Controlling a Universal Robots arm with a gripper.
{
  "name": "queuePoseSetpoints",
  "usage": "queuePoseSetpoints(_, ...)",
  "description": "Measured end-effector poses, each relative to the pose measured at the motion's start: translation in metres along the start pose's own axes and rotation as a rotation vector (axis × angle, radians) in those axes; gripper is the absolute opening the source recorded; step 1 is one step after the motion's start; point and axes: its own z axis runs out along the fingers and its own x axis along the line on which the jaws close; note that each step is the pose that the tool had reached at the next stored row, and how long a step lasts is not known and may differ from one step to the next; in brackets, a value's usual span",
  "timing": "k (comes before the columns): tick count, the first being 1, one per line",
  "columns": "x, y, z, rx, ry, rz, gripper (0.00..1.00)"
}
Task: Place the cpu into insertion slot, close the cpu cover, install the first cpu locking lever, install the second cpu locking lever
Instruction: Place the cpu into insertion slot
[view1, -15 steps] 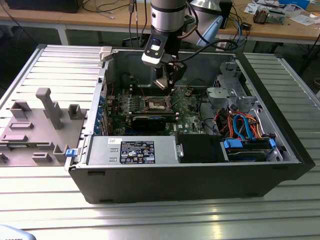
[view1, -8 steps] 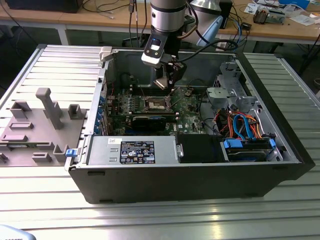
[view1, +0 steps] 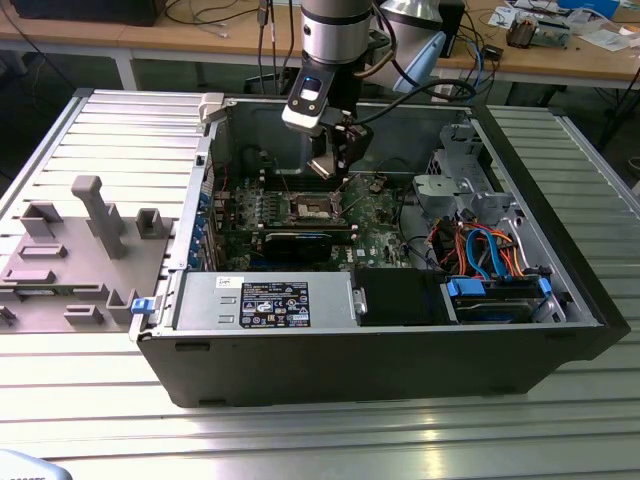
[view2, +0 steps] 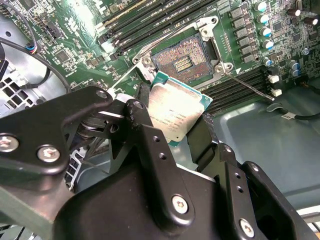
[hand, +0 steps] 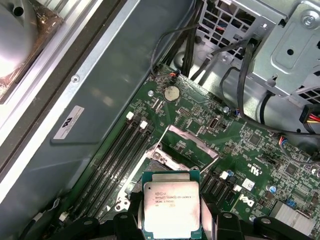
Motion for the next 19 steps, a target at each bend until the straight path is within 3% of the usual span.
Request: queuePoseSetpoints(19,0.0000,0.0000,0.0000,-0.0005,-0.0023,0.024,0.55)
